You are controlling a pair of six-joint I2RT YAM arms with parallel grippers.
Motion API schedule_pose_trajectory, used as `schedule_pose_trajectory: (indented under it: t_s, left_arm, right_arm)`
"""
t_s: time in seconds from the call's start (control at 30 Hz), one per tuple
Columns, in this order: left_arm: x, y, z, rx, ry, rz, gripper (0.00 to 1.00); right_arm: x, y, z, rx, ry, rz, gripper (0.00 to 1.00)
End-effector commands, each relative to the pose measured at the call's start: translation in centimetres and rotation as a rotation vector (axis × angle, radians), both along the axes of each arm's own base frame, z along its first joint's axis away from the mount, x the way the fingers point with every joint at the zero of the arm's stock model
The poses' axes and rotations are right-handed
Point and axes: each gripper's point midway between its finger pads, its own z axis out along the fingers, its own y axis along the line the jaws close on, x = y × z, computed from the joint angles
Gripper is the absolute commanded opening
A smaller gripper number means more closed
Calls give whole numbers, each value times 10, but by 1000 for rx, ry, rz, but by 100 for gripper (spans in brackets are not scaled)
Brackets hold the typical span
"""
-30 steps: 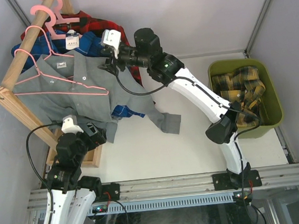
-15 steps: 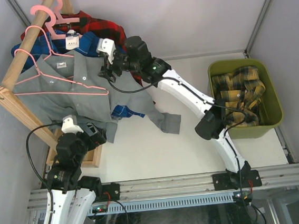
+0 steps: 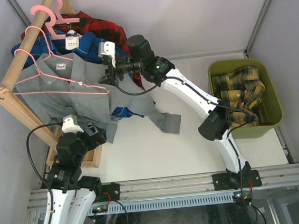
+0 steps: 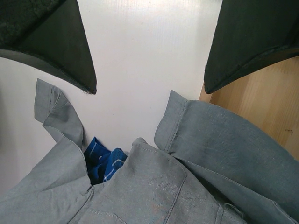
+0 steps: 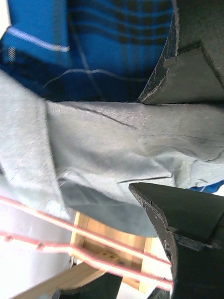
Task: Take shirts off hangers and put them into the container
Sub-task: Pick up the hanger from the clothesline.
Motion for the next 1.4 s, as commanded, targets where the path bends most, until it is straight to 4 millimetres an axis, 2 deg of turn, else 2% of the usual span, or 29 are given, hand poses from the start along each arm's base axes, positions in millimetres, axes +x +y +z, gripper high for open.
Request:
schedule_pose_trajectory:
  t_s: [0.0, 0.17, 0.2, 0.23, 0.27, 0.4, 0.47, 0.57, 0.63, 0.8, 0.93, 1.2, 1.37]
  left_arm:
    - [4, 1, 1, 7, -16, 3, 100]
    - [4, 1, 1, 7, -17, 4, 100]
    - [4, 1, 1, 7, -17, 2, 100]
    - [4, 1, 1, 6, -17, 1, 100]
    - [4, 1, 1, 6, -17, 2, 100]
    - [4, 1, 1, 7, -17, 1, 100]
    - [4, 1, 1, 7, -17, 4, 100]
    - [4, 1, 1, 6, -19, 3, 100]
    - [4, 1, 1, 6, -19, 1, 100]
    - [4, 1, 1, 6, -16, -1, 100]
    - [4, 1, 1, 5, -20, 1, 100]
    - [4, 2, 2, 7, -22, 4, 100]
    - [4, 2, 2, 7, -23, 4, 100]
  right_arm:
    - [-38, 8, 58, 125, -97, 132, 58]
    - [-29, 20, 58, 126, -114, 2, 58]
    - [-30, 20, 60, 143, -43, -27, 26]
    - [-29, 19, 64, 166, 16, -56, 2]
    - [-28, 18, 69, 182, 12, -75, 0]
    - [-33, 12, 93, 239, -31, -87, 0]
    - [-39, 12, 96, 242, -41, -66, 0]
    - [-36, 10, 96, 235, -41, -102, 0]
    - [-35, 8, 102, 249, -50, -123, 0]
    - [-31, -8, 145, 374, -29, -234, 0]
    - [-45, -16, 171, 451, 20, -210, 0]
    - [-55, -29, 187, 517, 71, -228, 0]
    - [-55, -50, 180, 528, 84, -303, 0]
